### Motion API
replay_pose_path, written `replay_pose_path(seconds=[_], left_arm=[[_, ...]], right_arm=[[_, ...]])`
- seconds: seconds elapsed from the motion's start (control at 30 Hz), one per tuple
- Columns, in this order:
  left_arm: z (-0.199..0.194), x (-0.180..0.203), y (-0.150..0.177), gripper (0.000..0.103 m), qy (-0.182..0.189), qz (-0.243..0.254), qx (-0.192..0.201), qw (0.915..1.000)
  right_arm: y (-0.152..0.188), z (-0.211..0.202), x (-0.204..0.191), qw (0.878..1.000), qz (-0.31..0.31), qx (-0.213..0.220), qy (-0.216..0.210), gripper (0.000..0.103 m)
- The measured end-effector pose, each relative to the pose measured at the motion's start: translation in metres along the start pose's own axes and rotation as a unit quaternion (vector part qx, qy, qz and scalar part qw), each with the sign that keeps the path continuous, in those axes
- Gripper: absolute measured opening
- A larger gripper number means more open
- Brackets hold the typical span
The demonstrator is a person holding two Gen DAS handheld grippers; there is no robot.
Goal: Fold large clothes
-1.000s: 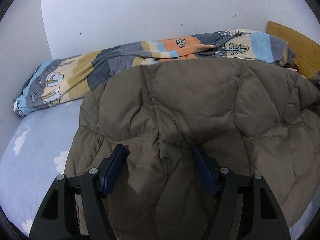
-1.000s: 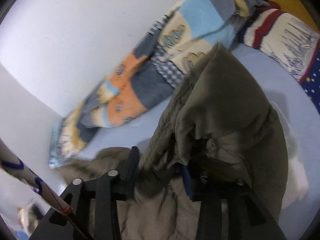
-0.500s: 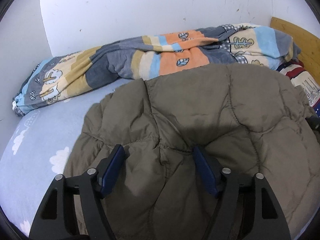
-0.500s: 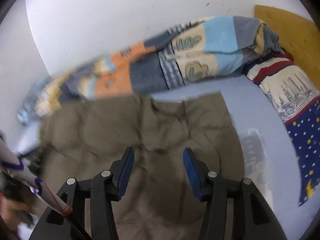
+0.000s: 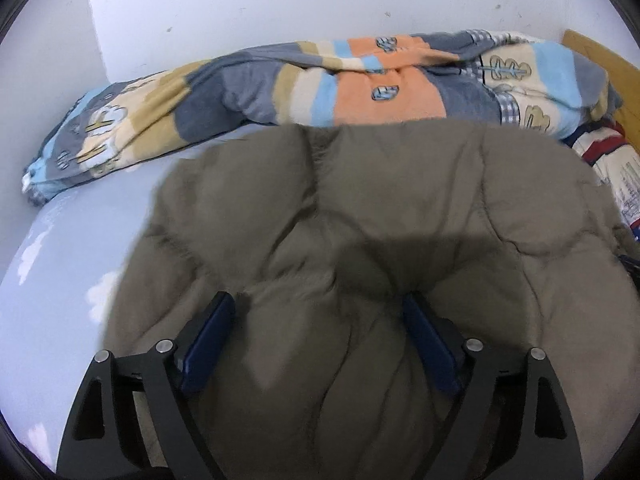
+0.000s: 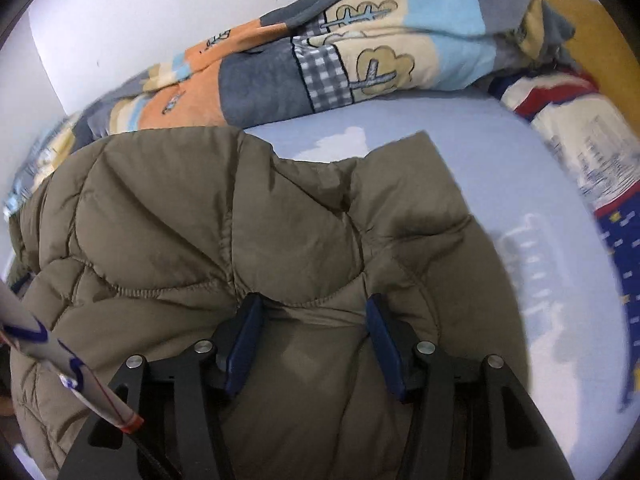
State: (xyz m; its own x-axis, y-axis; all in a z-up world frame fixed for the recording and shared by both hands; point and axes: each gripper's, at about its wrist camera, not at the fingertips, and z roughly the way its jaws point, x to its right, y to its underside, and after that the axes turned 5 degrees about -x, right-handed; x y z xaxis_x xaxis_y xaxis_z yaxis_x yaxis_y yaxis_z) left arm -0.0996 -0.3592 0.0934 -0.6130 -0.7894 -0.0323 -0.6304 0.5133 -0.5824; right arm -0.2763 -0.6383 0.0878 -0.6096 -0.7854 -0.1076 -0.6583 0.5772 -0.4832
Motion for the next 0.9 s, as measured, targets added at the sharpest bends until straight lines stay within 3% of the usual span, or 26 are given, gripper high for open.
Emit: replay_pose_path(seconds=[0.07,0.13,0.23,0.33,0.43,0.6,0.8,0.9], left_arm=[[-0.033,-0.011,0.014,0.083,0.029,-0.007,0.028,0.9992],[-0.070,-0.021,0.037,0.083,0.033,0.004,0.057,0.9978],[-0.103,-0.034,0.070,0.083,0.009,0.016,0.055,0.9983],[-0.124,-0.047,0.096,0.083,-0.003,0.012,0.039,0.9992],[-0.141,-0.059,0.117,0.083,-0.015,-0.010,0.053,0.9984],[-0.133,-0.063,0.122,0.083,-0.008,-0.054,0.047,0.9974],[-0.103,-0.036,0.107,0.083,-0.024,-0.028,0.047,0.9982],[-0.067,-0.035,0.105,0.083,-0.043,-0.031,-0.005,0.9986]], right_arm=[[0.007,-0.031,-0.002,1.000,0.011,0.017,-0.022,0.054],[0.021,-0.069,0.000,0.996,0.019,0.050,-0.066,0.054],[0.054,-0.121,-0.005,0.996,0.007,0.078,-0.052,0.054],[0.089,-0.145,-0.006,0.995,0.015,0.070,-0.064,0.054],[0.122,-0.164,-0.011,0.996,0.016,0.073,-0.045,0.054],[0.138,-0.178,-0.023,0.994,0.045,0.083,-0.053,0.054],[0.128,-0.151,-0.052,0.996,0.005,0.076,-0.054,0.054],[0.125,-0.131,-0.065,0.997,-0.020,0.063,-0.048,0.054]])
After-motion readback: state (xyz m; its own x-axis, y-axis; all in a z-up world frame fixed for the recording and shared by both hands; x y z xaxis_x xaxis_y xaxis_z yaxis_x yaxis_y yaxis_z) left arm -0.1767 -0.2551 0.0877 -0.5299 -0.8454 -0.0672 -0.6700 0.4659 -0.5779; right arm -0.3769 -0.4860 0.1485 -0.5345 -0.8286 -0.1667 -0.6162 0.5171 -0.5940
